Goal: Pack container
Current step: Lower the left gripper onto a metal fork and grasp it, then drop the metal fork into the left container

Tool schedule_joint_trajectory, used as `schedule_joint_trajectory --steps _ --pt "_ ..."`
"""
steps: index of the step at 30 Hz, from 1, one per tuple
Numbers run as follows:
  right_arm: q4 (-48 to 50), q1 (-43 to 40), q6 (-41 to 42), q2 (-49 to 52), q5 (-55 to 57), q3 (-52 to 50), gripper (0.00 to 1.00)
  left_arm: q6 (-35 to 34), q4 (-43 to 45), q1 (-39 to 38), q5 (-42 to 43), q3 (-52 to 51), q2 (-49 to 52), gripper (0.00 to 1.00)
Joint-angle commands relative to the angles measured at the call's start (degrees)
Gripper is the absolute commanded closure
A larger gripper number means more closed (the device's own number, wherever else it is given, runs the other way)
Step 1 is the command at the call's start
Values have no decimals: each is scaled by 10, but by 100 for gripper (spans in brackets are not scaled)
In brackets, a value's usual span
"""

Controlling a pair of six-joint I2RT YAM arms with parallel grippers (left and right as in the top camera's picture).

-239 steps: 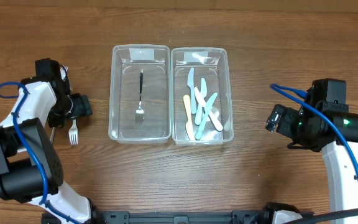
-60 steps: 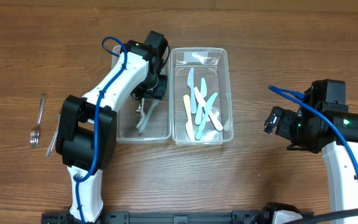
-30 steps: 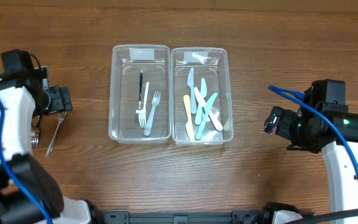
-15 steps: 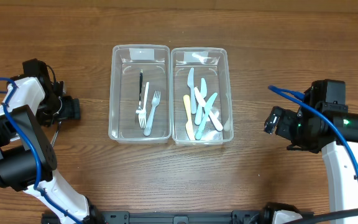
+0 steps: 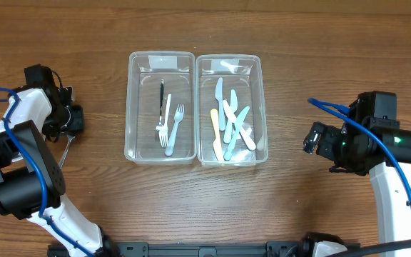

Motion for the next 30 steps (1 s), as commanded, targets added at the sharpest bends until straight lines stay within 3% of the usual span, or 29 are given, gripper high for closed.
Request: schedule_joint_trajectory --steps 1,20,26,30 --pt "3 3 -2 -4 -1 1 0 9 6 1 -1 -7 35 64" --pt "4 3 -4 -4 -1 1 0 8 -16 0 43 3 33 93" --pt "4 3 -4 -4 -1 1 0 -25 -139 -30 48 116 -39 96" --pt "6 3 -4 -4 -2 1 0 -47 -228 -95 48 215 -124 96"
